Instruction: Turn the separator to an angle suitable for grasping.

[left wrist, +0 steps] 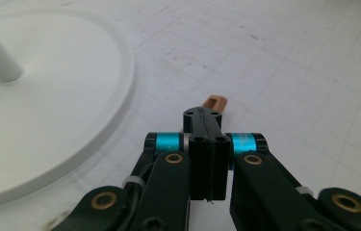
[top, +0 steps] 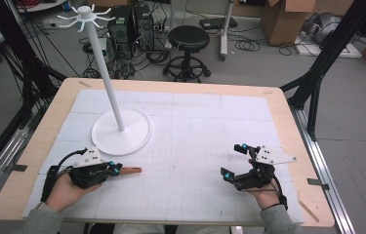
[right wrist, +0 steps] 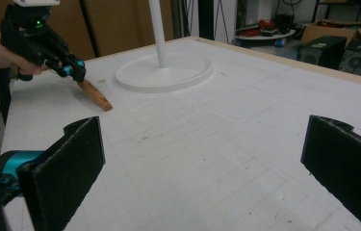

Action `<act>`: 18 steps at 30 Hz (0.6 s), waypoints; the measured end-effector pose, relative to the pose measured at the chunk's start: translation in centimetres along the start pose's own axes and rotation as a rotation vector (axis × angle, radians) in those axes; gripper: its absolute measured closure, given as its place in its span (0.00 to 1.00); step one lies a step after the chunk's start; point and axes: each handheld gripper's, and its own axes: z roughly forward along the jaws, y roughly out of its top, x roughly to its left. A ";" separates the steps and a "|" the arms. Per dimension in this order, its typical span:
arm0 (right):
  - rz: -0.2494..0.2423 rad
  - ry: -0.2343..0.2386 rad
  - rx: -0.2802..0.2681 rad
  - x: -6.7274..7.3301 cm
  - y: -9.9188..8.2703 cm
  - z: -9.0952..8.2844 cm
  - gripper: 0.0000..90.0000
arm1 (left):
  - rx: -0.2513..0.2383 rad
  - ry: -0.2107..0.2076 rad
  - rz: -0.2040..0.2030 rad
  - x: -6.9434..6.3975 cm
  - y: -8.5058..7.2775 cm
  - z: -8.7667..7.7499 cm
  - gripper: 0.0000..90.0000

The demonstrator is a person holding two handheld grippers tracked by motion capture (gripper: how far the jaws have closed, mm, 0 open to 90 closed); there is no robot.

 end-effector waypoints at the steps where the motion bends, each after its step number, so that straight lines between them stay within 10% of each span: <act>1: -0.004 0.001 0.004 0.0 0.0 0.0 0.01 | 0.006 0.010 0.003 0.3 -0.2 -0.2 1.00; 18: -0.005 0.000 0.003 0.0 0.0 0.1 0.01 | 0.095 0.063 -0.051 3.0 -1.7 -0.9 1.00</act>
